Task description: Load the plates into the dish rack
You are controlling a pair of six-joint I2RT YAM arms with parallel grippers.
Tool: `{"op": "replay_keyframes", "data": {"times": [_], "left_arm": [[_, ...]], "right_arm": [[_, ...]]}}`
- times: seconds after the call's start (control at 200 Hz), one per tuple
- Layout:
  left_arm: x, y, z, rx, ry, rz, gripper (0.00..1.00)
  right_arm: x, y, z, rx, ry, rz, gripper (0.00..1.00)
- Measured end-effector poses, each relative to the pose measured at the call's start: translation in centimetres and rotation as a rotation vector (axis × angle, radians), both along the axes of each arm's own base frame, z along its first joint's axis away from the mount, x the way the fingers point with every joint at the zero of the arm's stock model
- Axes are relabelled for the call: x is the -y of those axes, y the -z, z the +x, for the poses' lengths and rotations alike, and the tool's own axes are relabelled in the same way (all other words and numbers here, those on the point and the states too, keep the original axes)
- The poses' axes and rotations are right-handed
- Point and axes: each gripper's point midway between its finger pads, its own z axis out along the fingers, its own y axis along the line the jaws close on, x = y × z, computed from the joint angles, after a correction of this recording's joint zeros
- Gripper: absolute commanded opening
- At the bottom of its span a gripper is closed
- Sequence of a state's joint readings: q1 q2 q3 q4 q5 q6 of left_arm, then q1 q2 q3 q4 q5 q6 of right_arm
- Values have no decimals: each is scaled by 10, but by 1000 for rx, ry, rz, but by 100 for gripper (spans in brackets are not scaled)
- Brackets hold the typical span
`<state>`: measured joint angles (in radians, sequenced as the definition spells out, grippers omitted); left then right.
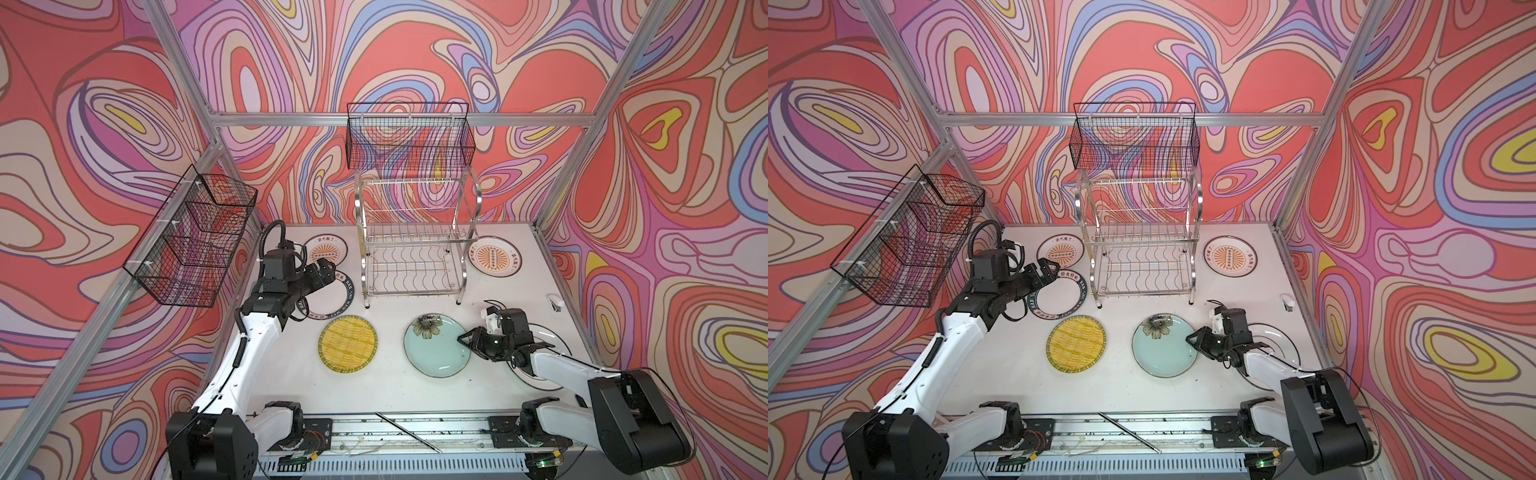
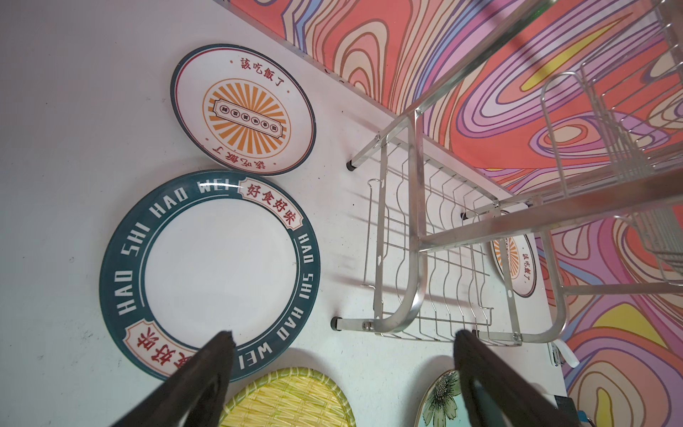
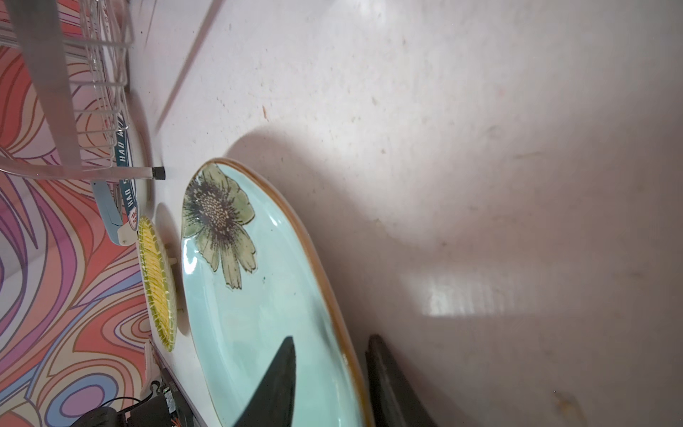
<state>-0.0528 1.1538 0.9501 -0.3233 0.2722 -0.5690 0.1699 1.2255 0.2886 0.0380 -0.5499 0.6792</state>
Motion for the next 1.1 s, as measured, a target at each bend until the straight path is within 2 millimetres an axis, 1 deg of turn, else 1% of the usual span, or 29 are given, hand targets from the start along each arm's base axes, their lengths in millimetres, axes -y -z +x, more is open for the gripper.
{"op": "replay_keyframes", "data": {"times": [0.165, 0.336, 0.396, 0.481, 0.661, 0.861, 0.992, 1.102], "left_arm": [[2, 1, 0, -5, 9, -5, 95], [3, 5, 2, -17, 17, -6, 95], [3, 6, 2, -19, 18, -3, 95], [3, 7, 1, -24, 20, 1, 95], [3, 8, 1, -49, 25, 8, 94], [3, 5, 0, -55, 26, 13, 94], [3, 6, -1, -64, 27, 11, 92], [7, 5, -2, -65, 36, -1, 91]], "right_arm": [[-2, 1, -3, 4, -10, 14, 25], [-4, 3, -4, 0, -20, 22, 15], [-4, 4, -5, -7, -22, 27, 15], [-6, 4, -5, -6, -29, 33, 11], [-13, -5, -2, 34, -60, 67, 0], [-14, -6, -3, 29, -67, 73, 0], [-14, -9, -4, 29, -65, 70, 0], [-12, -12, -7, 28, -63, 58, 0]]}}
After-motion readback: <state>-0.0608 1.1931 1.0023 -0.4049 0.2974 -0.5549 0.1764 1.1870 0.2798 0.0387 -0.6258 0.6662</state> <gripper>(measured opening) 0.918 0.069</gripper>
